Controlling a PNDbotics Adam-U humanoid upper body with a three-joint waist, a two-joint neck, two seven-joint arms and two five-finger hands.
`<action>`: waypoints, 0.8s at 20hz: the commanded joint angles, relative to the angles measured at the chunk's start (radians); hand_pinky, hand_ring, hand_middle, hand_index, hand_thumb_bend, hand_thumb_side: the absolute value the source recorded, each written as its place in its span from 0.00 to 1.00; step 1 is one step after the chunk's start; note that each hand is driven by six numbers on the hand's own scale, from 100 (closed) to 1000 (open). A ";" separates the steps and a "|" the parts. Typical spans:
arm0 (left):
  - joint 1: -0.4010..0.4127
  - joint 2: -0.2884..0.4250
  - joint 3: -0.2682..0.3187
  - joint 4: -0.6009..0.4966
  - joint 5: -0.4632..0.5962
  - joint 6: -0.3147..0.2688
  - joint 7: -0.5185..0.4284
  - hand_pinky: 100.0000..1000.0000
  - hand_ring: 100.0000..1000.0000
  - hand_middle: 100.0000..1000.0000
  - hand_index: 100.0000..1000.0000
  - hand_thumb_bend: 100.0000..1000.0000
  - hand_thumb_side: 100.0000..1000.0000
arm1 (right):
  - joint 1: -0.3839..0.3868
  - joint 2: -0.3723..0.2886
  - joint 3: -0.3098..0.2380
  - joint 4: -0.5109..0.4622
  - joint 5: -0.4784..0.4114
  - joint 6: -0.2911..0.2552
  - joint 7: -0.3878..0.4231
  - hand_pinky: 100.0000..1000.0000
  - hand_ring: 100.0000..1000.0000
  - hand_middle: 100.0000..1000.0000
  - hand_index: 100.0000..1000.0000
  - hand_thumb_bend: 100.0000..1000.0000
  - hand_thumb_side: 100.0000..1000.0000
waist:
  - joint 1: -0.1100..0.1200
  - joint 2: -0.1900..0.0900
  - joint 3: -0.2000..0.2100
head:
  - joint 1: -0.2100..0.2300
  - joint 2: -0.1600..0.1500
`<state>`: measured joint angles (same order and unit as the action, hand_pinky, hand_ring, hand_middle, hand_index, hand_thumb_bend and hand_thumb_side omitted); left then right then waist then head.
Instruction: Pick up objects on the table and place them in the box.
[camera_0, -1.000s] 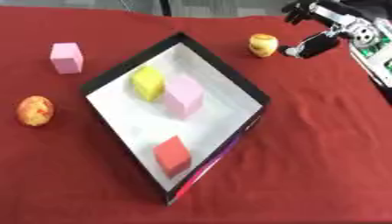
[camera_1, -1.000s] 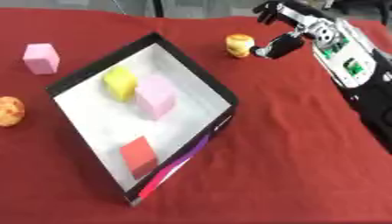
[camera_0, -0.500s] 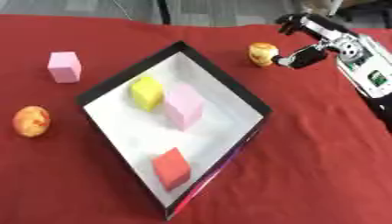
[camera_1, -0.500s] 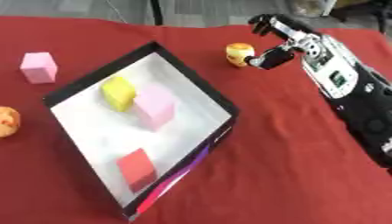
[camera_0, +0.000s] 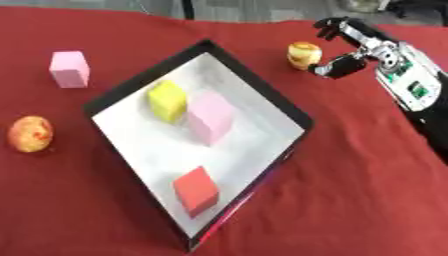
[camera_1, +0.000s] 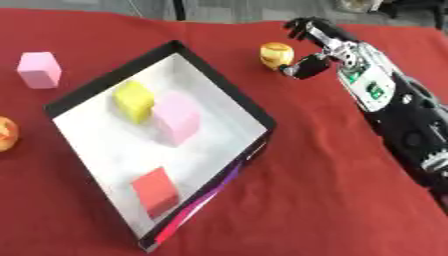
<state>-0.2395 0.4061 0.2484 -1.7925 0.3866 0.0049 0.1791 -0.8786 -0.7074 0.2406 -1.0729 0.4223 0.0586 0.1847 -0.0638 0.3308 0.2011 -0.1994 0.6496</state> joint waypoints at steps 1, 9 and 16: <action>-0.013 0.020 0.000 -0.017 0.005 -0.001 -0.006 0.72 0.75 0.80 0.82 0.14 0.82 | -0.027 -0.015 -0.018 0.009 0.014 -0.002 -0.002 0.94 0.81 0.74 0.90 0.36 0.00 | 0.002 -0.013 0.005 | -0.002 0.000; -0.023 0.020 -0.002 -0.018 0.004 0.001 -0.012 0.72 0.75 0.80 0.82 0.14 0.83 | -0.040 -0.011 -0.030 0.029 0.022 0.008 -0.040 0.93 0.80 0.74 0.90 0.35 0.00 | -0.011 0.007 0.030 | -0.018 -0.016; -0.029 0.022 0.000 -0.019 0.002 0.001 -0.014 0.72 0.75 0.80 0.82 0.14 0.83 | -0.045 -0.023 -0.041 0.034 0.048 0.027 -0.056 0.93 0.81 0.75 0.90 0.35 0.00 | -0.019 0.023 0.046 | -0.027 -0.031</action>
<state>-0.2575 0.4060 0.2430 -1.7927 0.3866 0.0081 0.1683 -0.9056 -0.6963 0.2156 -1.0373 0.4585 0.0818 0.1342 -0.0884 0.3699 0.2476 -0.2222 0.6323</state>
